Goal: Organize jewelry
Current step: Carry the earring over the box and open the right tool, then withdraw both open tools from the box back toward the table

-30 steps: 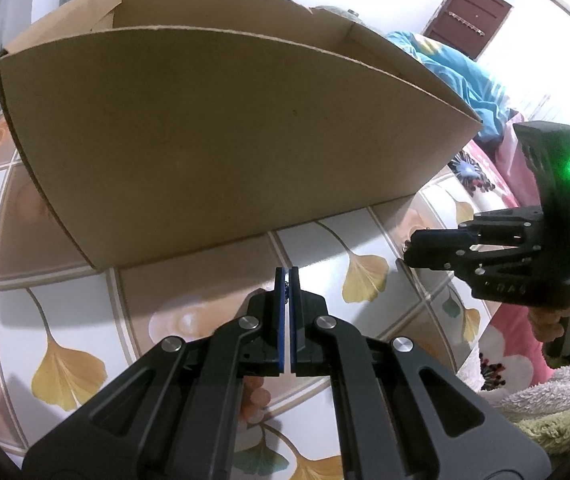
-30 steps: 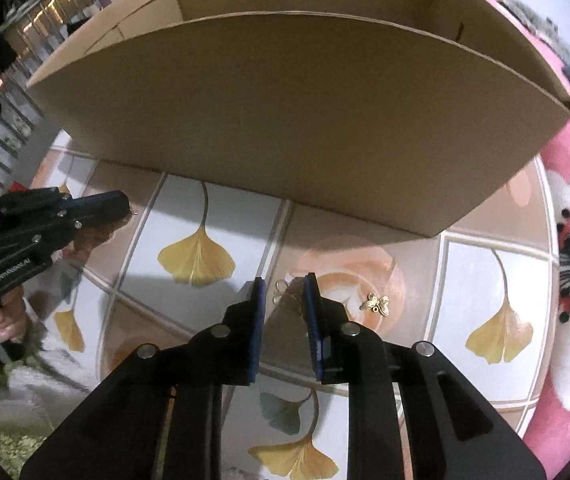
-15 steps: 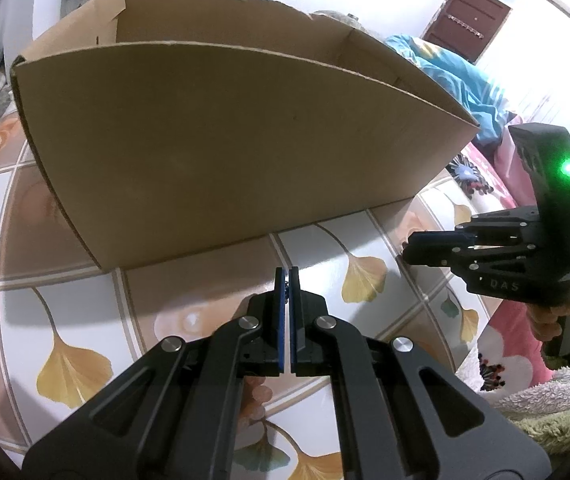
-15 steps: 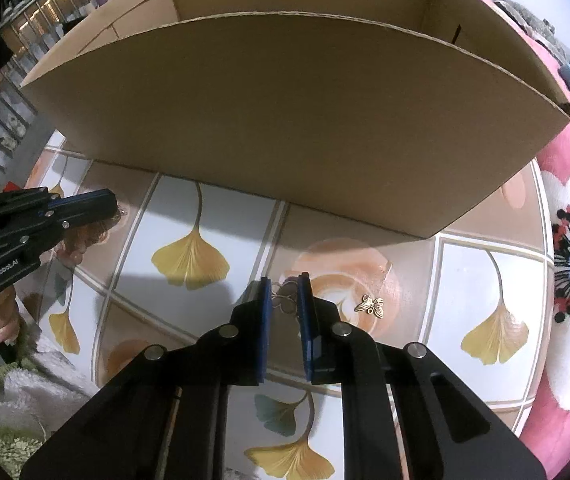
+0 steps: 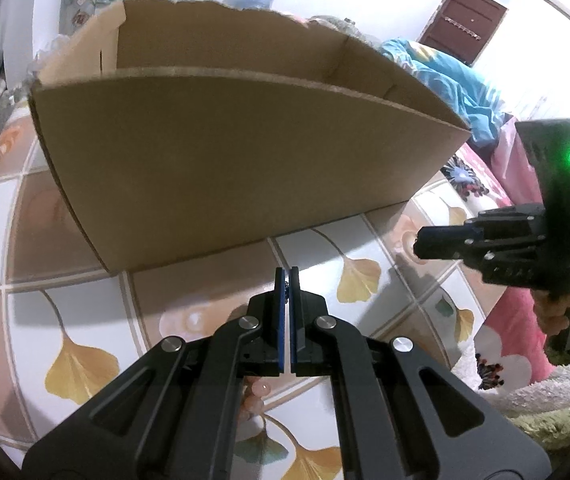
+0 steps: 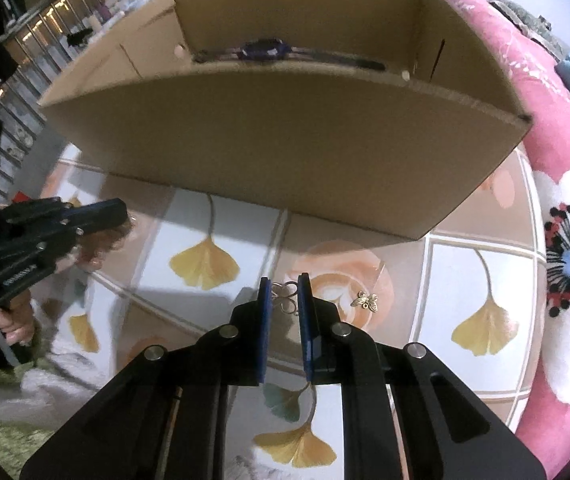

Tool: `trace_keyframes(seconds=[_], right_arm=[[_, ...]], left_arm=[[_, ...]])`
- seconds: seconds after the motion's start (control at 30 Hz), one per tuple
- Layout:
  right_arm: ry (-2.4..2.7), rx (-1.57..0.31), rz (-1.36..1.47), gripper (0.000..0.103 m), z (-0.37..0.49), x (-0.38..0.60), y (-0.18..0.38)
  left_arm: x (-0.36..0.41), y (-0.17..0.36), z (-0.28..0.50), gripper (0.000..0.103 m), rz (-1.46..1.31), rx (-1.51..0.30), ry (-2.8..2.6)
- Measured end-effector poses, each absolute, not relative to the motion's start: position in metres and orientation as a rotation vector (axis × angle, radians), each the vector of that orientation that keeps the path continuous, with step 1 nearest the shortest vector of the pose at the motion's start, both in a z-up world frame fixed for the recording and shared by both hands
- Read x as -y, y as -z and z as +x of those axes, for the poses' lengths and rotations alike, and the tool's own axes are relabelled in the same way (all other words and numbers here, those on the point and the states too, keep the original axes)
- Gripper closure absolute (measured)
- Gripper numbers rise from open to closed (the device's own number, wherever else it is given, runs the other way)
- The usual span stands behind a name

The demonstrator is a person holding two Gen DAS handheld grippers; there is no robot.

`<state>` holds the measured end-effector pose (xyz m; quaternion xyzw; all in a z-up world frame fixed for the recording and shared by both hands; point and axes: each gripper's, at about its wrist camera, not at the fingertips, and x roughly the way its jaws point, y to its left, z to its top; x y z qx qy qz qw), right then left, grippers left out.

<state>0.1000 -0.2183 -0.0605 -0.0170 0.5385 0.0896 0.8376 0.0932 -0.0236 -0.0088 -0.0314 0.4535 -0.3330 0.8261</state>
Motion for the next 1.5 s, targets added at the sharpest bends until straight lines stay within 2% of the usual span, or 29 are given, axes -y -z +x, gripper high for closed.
trace_keyframes(seconds=[0.3,0.47,0.57,0.67,0.97,1.0,1.03,1.1,1.13,1.17,1.2,1.23,1.37,1.5], right_arm=[[-0.34,-0.983,0.009,0.09,0.084,0.22,-0.014],[-0.432,-0.895,0.036,0.09,0.102,0.225,-0.056],[-0.48,-0.904,0.053,0.09,0.129,0.23,-0.066],[-0.483,-0.964,0.023,0.09,0.162,0.23,-0.059],[-0.476,-1.25,-0.107,0.089,0.232,0.206,0.008],[-0.47,-1.267,-0.113,0.089,0.236,0.207,0.012],[-0.465,-1.277,-0.115,0.089,0.238,0.206,0.014],[-0.467,-1.285,-0.11,0.088,0.241,0.207,0.015],[-0.466,-1.286,-0.104,0.087,0.241,0.208,0.014],[-0.465,-1.283,-0.098,0.081,0.243,0.209,0.013],[-0.464,-1.274,-0.091,0.076,0.243,0.212,0.01],[-0.46,-1.266,-0.087,0.076,0.242,0.213,0.008],[-0.444,-1.226,-0.06,0.075,0.24,0.221,-0.004],[-0.429,-1.12,-0.027,0.069,0.224,0.232,-0.032]], left_arm=[[0.005,-0.056,0.078,0.102,-0.102,-0.857,0.805],[0.001,-0.1,0.089,0.102,-0.147,-0.78,0.857],[0.011,-0.115,0.112,0.102,-0.139,-0.772,0.864],[0.028,-0.113,0.145,0.102,-0.105,-0.805,0.847],[0.081,-0.056,0.21,0.101,-0.048,-1.085,0.809],[0.083,-0.051,0.212,0.096,-0.05,-1.101,0.809],[0.084,-0.047,0.215,0.085,-0.058,-1.118,0.801],[0.083,-0.042,0.215,0.076,-0.065,-1.132,0.784],[0.082,-0.041,0.216,0.075,-0.071,-1.132,0.781],[0.082,-0.041,0.217,0.074,-0.072,-1.133,0.778],[0.081,-0.041,0.217,0.069,-0.072,-1.132,0.773],[0.08,-0.041,0.219,0.066,-0.072,-1.128,0.768],[0.074,-0.05,0.218,0.064,-0.071,-1.096,0.75],[0.06,-0.069,0.206,0.058,-0.076,-1.024,0.732]])
